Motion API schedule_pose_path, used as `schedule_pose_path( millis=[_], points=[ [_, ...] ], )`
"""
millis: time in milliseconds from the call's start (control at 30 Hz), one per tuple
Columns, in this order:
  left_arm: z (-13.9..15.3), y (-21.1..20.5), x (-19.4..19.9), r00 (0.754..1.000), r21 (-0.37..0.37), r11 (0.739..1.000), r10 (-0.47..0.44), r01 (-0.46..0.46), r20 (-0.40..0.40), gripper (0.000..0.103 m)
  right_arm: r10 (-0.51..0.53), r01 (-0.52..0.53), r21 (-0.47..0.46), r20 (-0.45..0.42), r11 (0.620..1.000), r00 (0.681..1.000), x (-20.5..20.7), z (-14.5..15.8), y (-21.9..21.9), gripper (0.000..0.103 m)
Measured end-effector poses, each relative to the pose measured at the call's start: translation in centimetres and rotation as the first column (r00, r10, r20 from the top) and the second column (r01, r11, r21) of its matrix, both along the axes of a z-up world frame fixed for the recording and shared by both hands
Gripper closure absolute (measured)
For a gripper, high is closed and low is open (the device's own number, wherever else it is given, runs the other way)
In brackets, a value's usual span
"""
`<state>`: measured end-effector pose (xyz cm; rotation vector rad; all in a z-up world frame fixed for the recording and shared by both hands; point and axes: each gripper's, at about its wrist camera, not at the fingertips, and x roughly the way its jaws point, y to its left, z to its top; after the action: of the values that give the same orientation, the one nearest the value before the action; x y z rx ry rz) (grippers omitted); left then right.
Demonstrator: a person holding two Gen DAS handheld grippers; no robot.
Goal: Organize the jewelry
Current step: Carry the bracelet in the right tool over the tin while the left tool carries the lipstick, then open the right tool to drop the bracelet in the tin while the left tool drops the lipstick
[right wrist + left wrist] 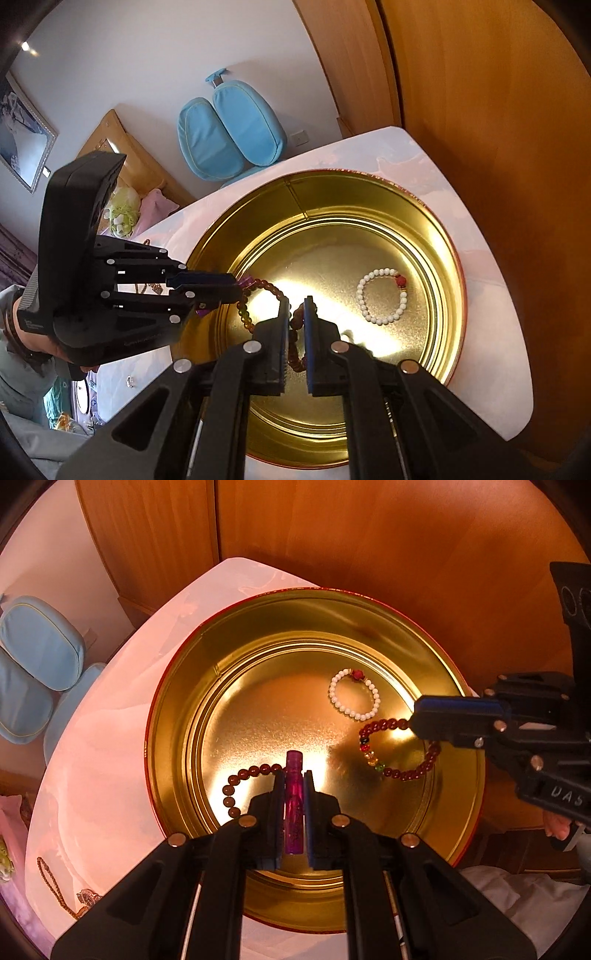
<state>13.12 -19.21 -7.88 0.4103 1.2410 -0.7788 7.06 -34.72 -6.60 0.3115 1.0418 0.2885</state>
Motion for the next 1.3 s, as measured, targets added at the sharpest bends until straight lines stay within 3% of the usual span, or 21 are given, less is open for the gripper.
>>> schedule_pose_path(
  millis=[300, 767, 967, 1000, 1033, 1067, 1100, 1133, 1200, 1300],
  points=[
    [-2.4, -0.9, -0.8, 1.0, 0.077, 0.997, -0.03, 0.031, -0.005, 0.093, 0.089, -0.096, -0.138, -0.06, 0.986, 0.994, 0.2, -2.1, 1.8, 0.094],
    [-3.5, -0.5, -0.5, 1.0, 0.077, 0.997, 0.002, 0.0, -0.029, 0.093, 0.058, -0.066, -0.12, -0.074, 0.991, 0.996, 0.4, -2.8, 1.1, 0.094],
    [-3.1, -1.1, -1.5, 0.996, 0.1, 0.994, -0.049, 0.042, 0.078, 0.091, 0.024, -0.03, -0.182, -0.031, 0.983, 0.999, 0.4, -1.5, 0.8, 0.093],
    [-2.8, -1.2, -1.5, 0.993, 0.111, 0.993, -0.052, 0.04, 0.103, 0.084, 0.02, -0.022, -0.199, -0.012, 0.98, 1.0, 0.3, -1.2, 0.8, 0.082],
    [-2.5, -1.1, -1.5, 0.991, 0.123, 0.992, -0.048, 0.032, 0.127, 0.056, 0.016, -0.012, -0.217, 0.015, 0.976, 1.0, 0.1, -0.6, 0.9, 0.071],
    [-2.2, -1.0, -1.6, 0.987, 0.131, 0.991, -0.038, 0.018, 0.155, 0.038, 0.008, 0.004, -0.238, 0.051, 0.971, 0.999, -0.2, -0.1, 1.0, 0.039],
    [-1.6, -0.8, -1.8, 0.979, 0.127, 0.992, -0.028, 0.002, 0.2, 0.02, -0.009, 0.038, -0.269, 0.109, 0.962, 0.994, -0.7, 0.7, 1.0, 0.014],
    [-1.1, -0.5, -2.0, 0.97, 0.111, 0.994, -0.024, -0.003, 0.242, 0.02, -0.024, 0.072, -0.291, 0.165, 0.954, 0.986, -1.3, 1.3, 1.1, 0.008],
    [-0.3, -0.1, -2.3, 0.961, 0.098, 0.995, -0.026, -0.002, 0.276, 0.02, -0.026, 0.1, -0.31, 0.233, 0.945, 0.972, -2.1, 2.0, 1.2, 0.007],
    [0.4, 0.7, -2.6, 0.954, 0.09, 0.996, -0.016, -0.011, 0.3, 0.02, -0.009, 0.078, -0.334, 0.205, 0.939, 0.979, -2.2, 1.9, 1.4, 0.007]
  ],
)
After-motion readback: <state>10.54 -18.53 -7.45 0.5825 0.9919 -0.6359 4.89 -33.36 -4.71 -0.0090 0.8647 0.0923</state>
